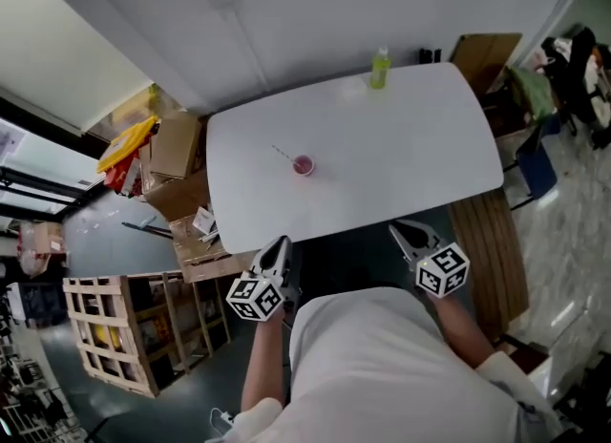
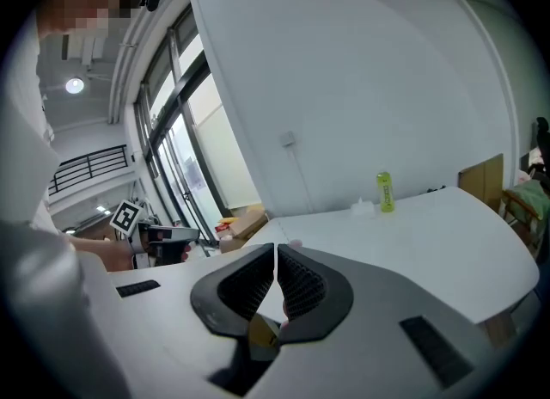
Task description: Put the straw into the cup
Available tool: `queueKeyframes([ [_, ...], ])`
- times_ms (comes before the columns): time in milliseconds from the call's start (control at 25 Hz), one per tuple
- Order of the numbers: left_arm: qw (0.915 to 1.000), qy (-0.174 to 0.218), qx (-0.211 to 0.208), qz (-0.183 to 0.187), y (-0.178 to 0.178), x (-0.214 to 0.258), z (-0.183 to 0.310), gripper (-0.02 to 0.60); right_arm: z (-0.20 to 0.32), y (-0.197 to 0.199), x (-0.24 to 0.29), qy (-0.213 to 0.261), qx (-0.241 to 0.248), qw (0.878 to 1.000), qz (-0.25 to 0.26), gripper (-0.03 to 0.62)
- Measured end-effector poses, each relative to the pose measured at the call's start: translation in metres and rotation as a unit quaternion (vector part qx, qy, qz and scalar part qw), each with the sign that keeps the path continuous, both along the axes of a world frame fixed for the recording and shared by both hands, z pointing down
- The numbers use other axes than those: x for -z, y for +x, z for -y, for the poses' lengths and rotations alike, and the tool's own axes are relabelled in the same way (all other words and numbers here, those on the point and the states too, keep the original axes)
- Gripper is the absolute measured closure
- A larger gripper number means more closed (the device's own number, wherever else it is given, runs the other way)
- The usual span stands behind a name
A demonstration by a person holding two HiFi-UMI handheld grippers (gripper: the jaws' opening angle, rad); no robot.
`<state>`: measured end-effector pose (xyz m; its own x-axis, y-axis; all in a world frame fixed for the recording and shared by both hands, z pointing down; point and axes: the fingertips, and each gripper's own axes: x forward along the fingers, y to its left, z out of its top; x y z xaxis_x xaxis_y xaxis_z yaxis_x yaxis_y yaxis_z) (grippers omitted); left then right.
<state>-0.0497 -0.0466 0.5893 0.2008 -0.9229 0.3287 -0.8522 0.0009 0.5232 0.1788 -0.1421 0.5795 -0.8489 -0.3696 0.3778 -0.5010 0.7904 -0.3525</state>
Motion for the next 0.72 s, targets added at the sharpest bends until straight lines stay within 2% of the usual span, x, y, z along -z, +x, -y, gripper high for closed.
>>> queueKeyframes([
  [320, 0.9993, -0.003, 0.037, 0.004, 0.007, 0.004, -0.047, 0.58, -0.013, 0.001, 0.004, 0.018, 0.033, 0.999, -0.001, 0.557],
  [520, 0.9992, -0.009, 0.025, 0.03, -0.003, 0.006, -0.062, 0.58, -0.022, -0.013, 0.013, 0.03, 0.041, 0.999, 0.011, 0.557],
  [720, 0.9996, -0.006, 0.016, 0.024, -0.014, 0.008, -0.066, 0.58, -0.022, -0.025, 0.019, 0.037, 0.031, 0.999, 0.013, 0.559],
])
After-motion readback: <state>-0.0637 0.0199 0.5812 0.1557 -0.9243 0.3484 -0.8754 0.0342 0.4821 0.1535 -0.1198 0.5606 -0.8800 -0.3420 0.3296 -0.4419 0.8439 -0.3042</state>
